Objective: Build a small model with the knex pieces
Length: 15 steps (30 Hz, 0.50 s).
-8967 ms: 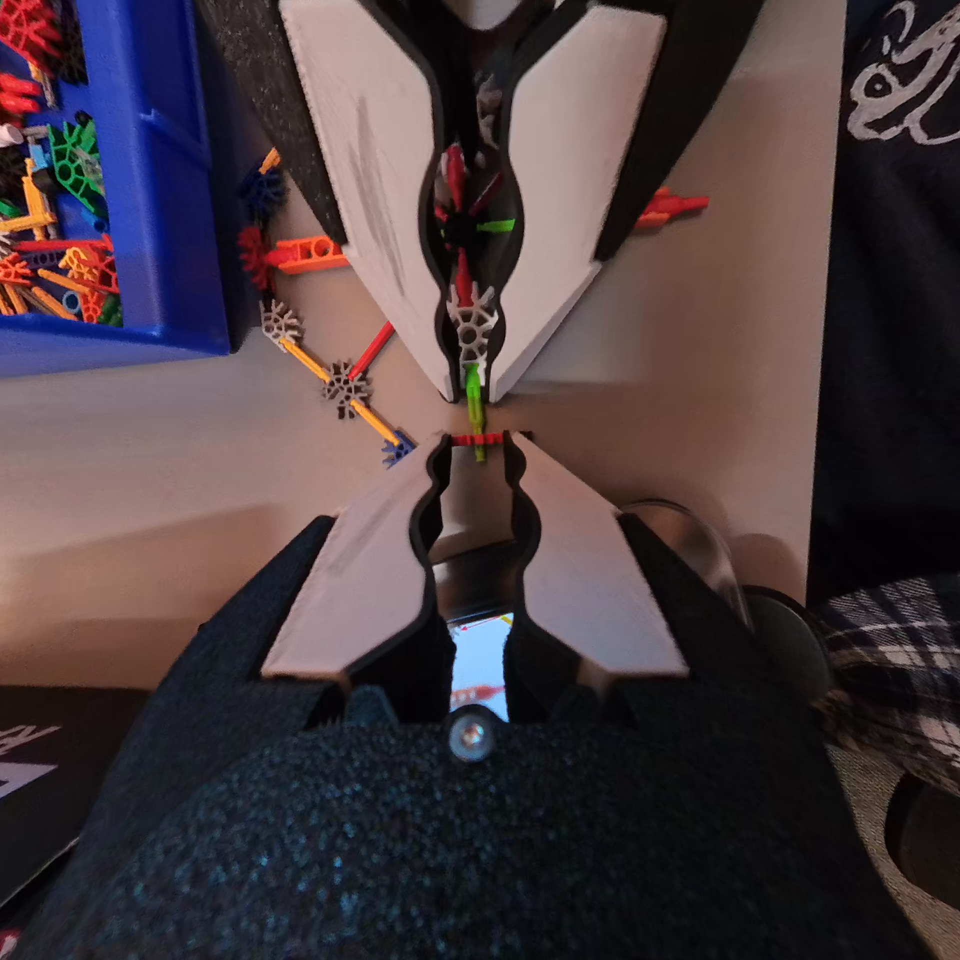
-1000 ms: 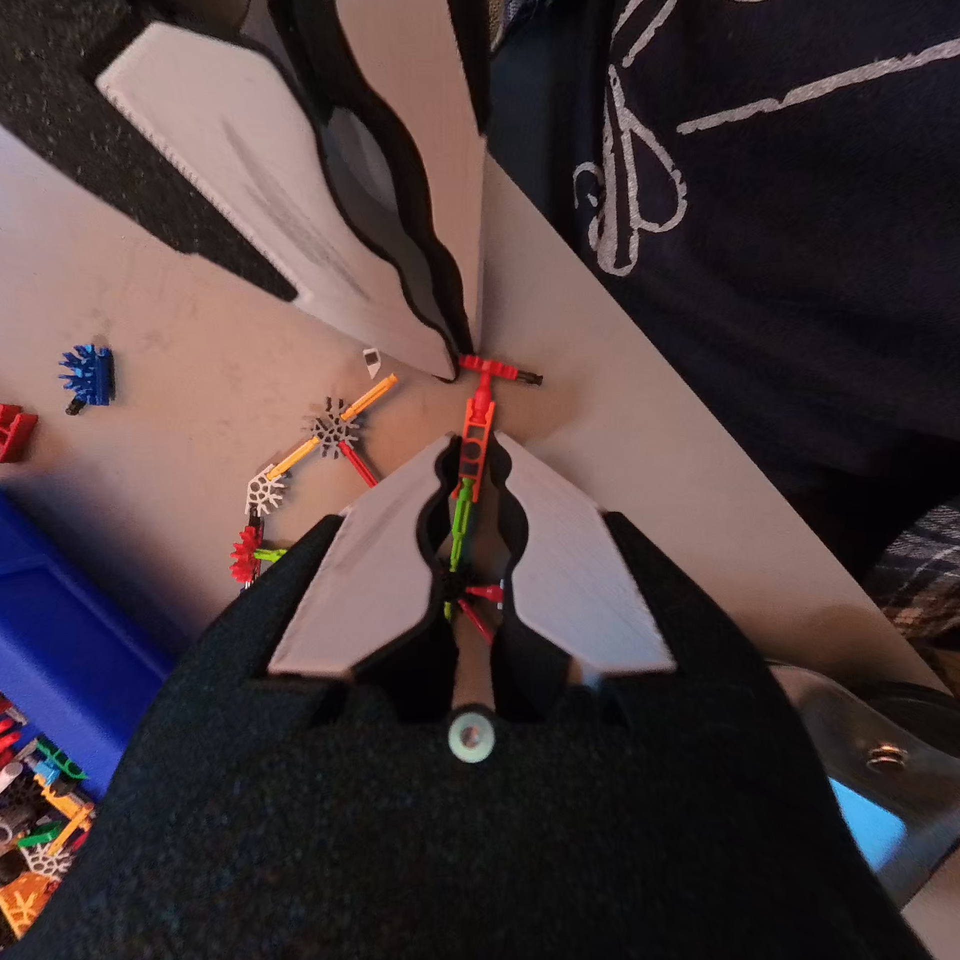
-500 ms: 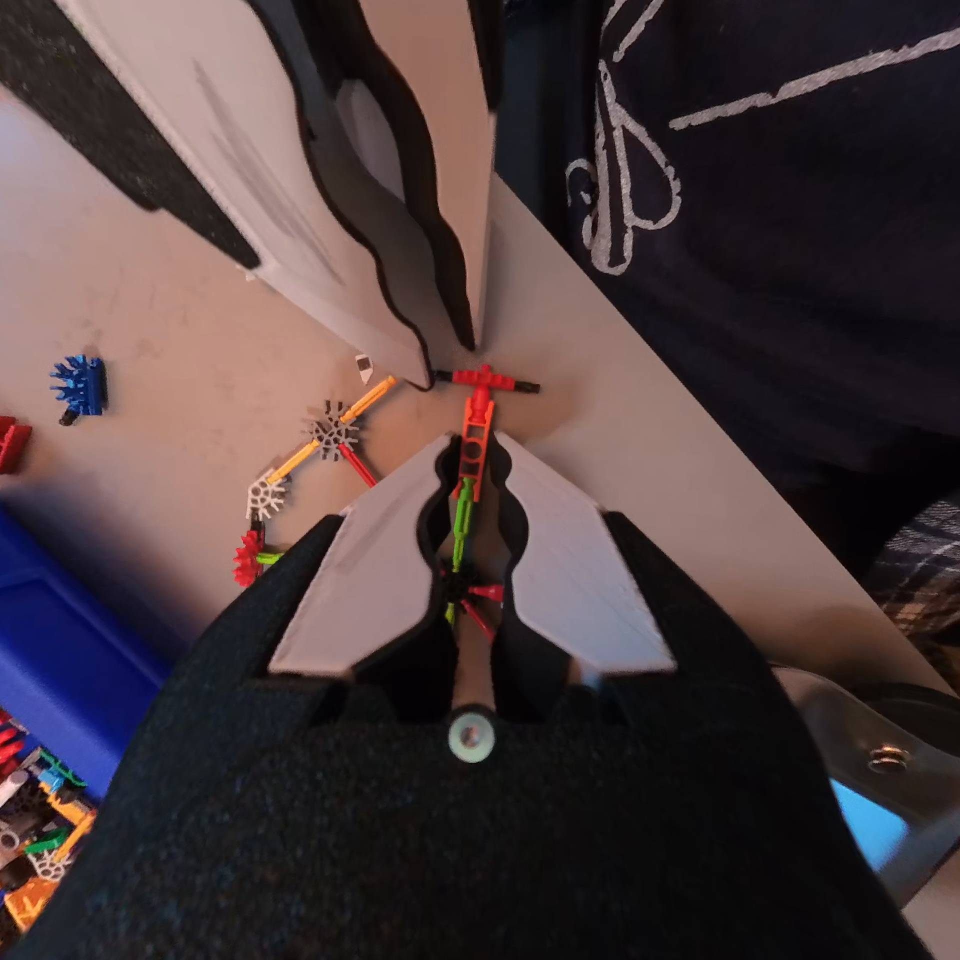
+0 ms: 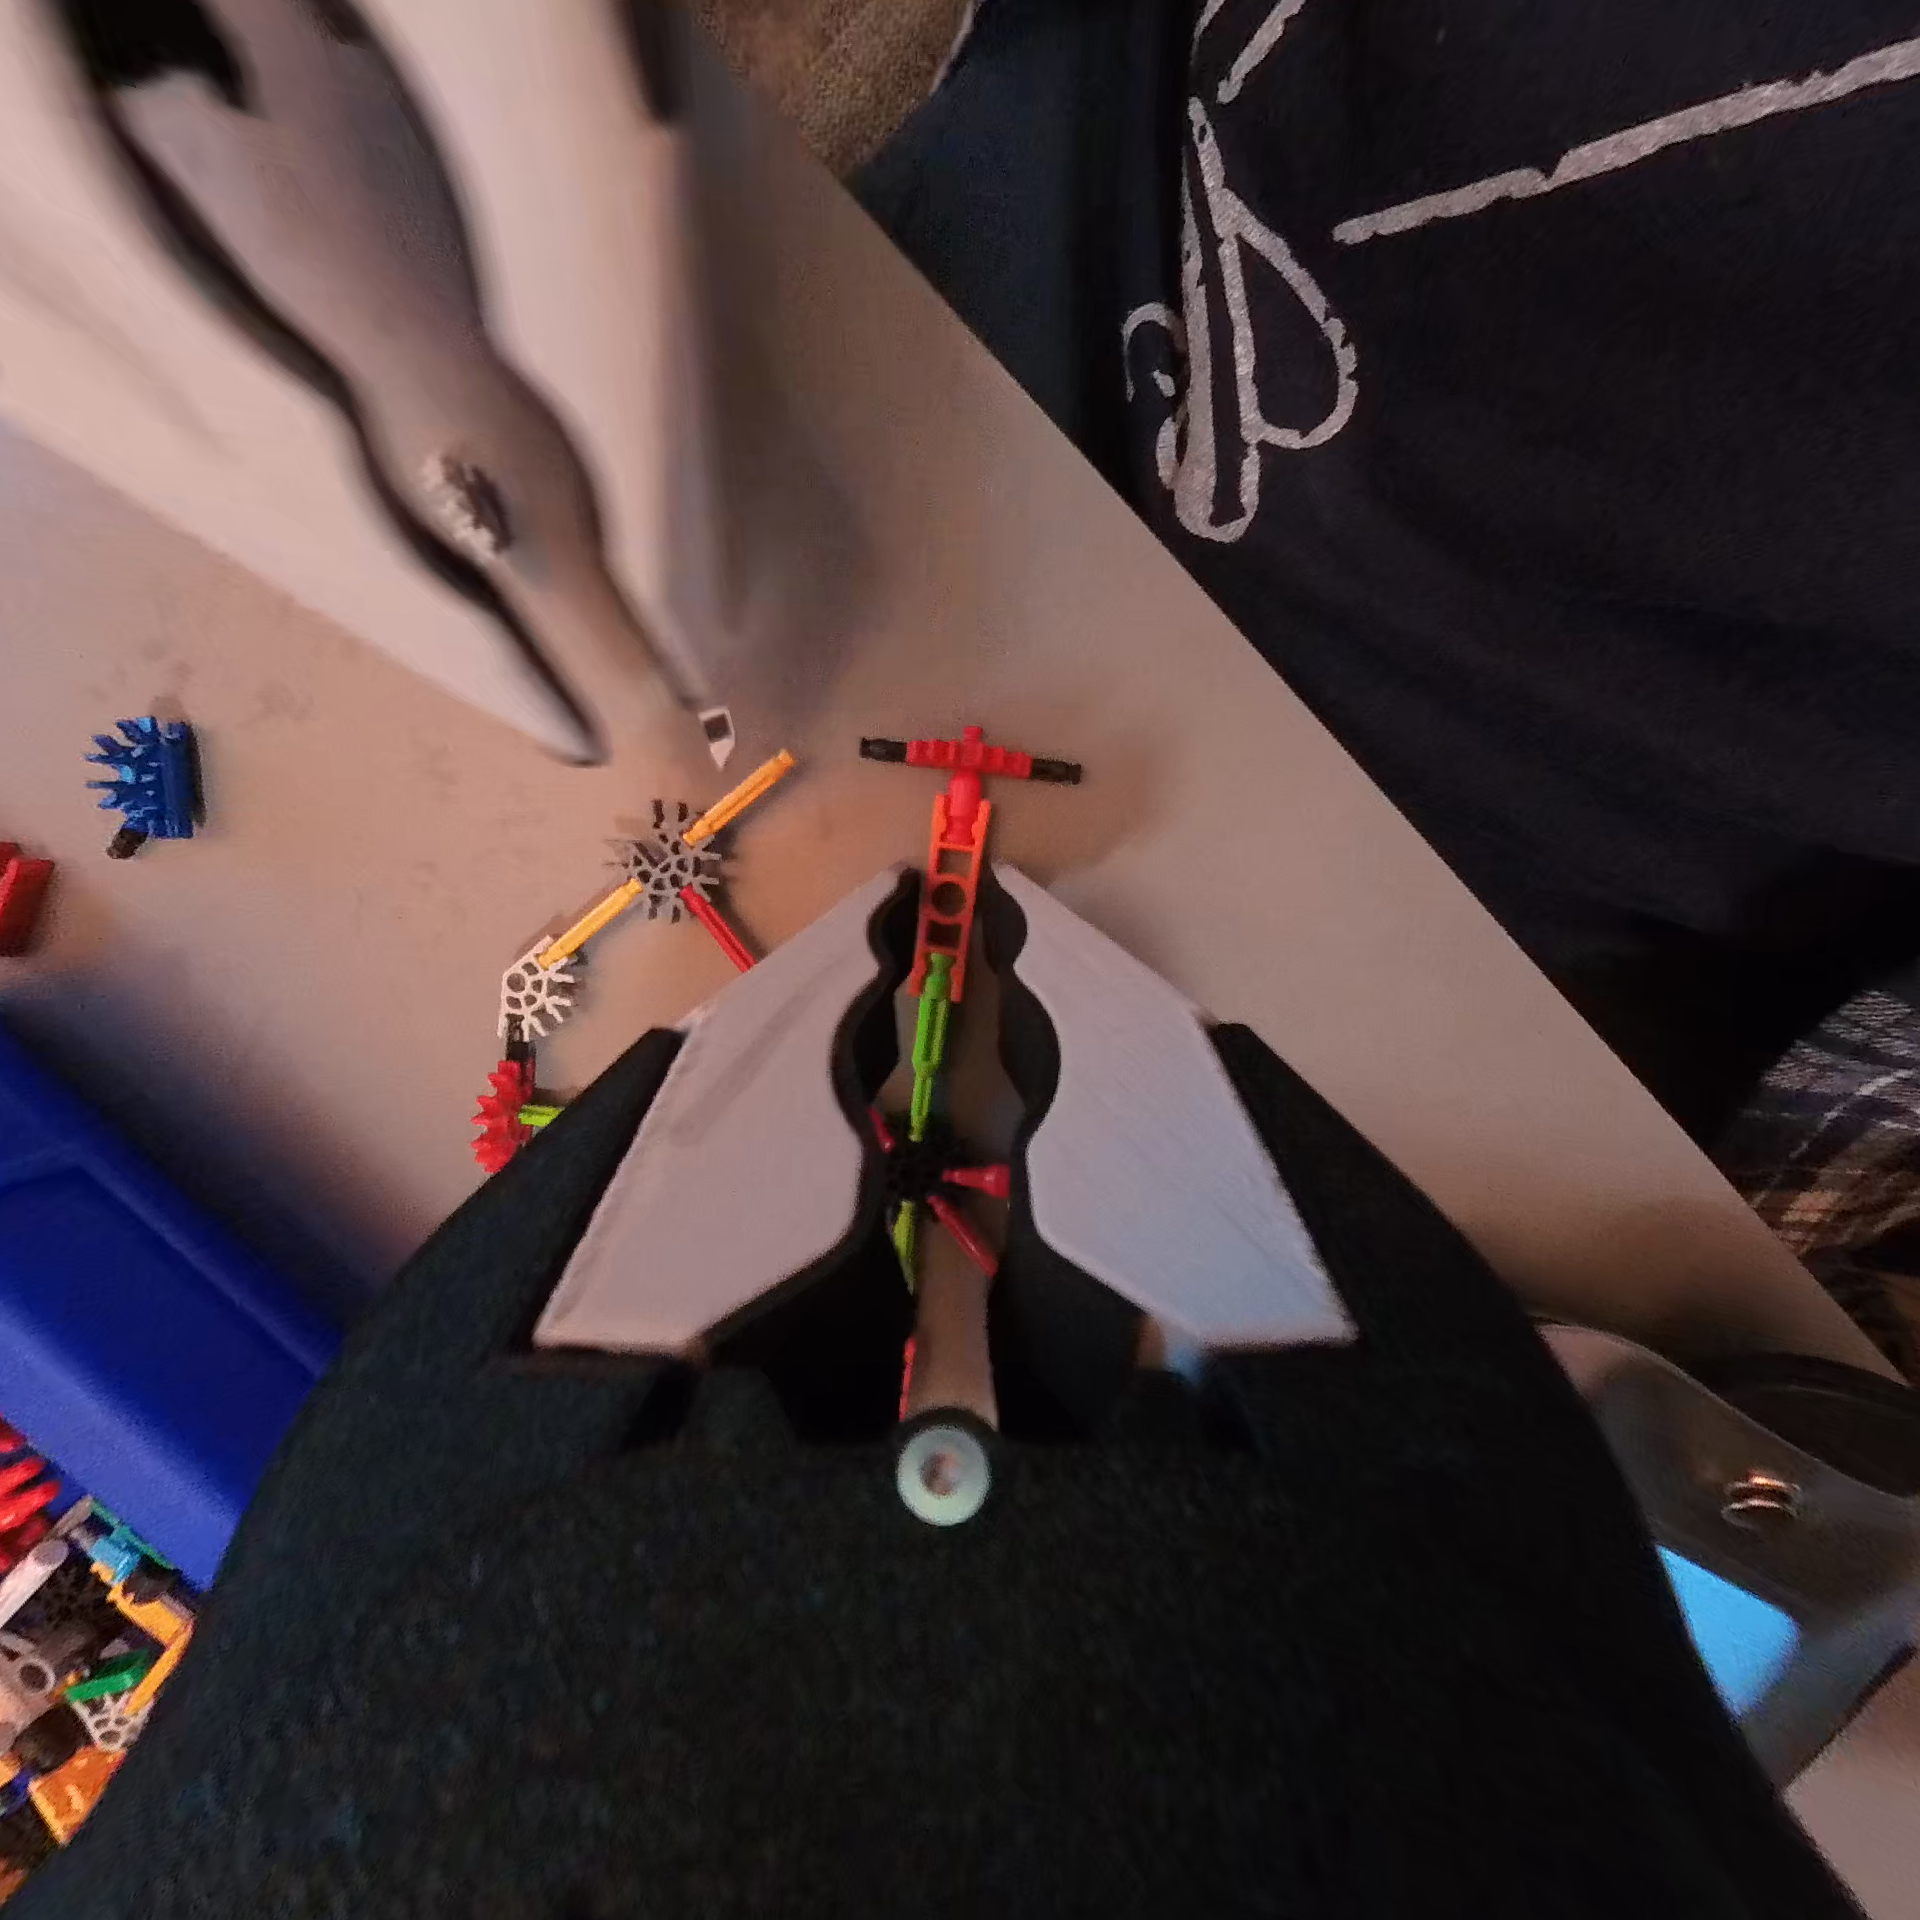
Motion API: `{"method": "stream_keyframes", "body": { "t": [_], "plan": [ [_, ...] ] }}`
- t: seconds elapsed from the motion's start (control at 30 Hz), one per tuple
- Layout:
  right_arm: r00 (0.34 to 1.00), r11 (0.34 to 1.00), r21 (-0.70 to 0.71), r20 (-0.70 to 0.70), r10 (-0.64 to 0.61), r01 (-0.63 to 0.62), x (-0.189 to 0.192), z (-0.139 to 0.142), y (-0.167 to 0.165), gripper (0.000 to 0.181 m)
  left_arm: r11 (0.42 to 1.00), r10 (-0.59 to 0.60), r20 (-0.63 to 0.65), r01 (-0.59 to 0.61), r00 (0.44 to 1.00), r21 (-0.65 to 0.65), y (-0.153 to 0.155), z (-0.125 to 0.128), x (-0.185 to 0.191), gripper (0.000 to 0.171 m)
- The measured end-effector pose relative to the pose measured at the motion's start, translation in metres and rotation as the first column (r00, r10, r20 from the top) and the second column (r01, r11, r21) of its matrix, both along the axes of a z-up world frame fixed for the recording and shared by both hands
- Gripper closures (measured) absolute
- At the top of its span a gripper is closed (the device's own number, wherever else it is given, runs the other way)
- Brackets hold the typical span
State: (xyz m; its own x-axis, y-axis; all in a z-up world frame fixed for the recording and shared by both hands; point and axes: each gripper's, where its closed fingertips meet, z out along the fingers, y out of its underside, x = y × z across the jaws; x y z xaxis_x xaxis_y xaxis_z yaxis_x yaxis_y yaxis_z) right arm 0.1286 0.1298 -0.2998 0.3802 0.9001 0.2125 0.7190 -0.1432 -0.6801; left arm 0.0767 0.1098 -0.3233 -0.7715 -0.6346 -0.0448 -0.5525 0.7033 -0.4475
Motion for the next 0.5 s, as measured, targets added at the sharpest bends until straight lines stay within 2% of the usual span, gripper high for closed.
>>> {"method": "stream_keyframes", "body": {
  "t": [0.13, 0.27, 0.37, 0.5],
  "plan": [
    [0.974, 0.973, -0.034, -0.018, -0.227, 0.226, 0.046, 0.001, 0.036, 0.165, 0.999, 0.034, 0.017, -0.034, 0.999, 0.017, 0.004, 0.006, 0.001, 0.15],
    [0.929, 0.928, -0.051, 0.02, -0.37, 0.37, 0.073, -0.01, 0.062, 0.165, 0.997, 0.067, 0.029, -0.068, 0.997, 0.036, 0.009, 0.013, -0.002, 0.143],
    [0.913, 0.913, -0.018, 0.033, -0.407, 0.408, 0.077, -0.012, 0.074, 0.165, 0.994, 0.089, 0.045, -0.091, 0.995, 0.054, 0.014, 0.023, -0.007, 0.143],
    [0.917, 0.917, 0.011, 0.027, -0.398, 0.398, 0.077, -0.004, 0.075, 0.165, 0.989, 0.128, 0.069, -0.133, 0.989, 0.069, 0.024, 0.036, -0.016, 0.143]
  ]
}}
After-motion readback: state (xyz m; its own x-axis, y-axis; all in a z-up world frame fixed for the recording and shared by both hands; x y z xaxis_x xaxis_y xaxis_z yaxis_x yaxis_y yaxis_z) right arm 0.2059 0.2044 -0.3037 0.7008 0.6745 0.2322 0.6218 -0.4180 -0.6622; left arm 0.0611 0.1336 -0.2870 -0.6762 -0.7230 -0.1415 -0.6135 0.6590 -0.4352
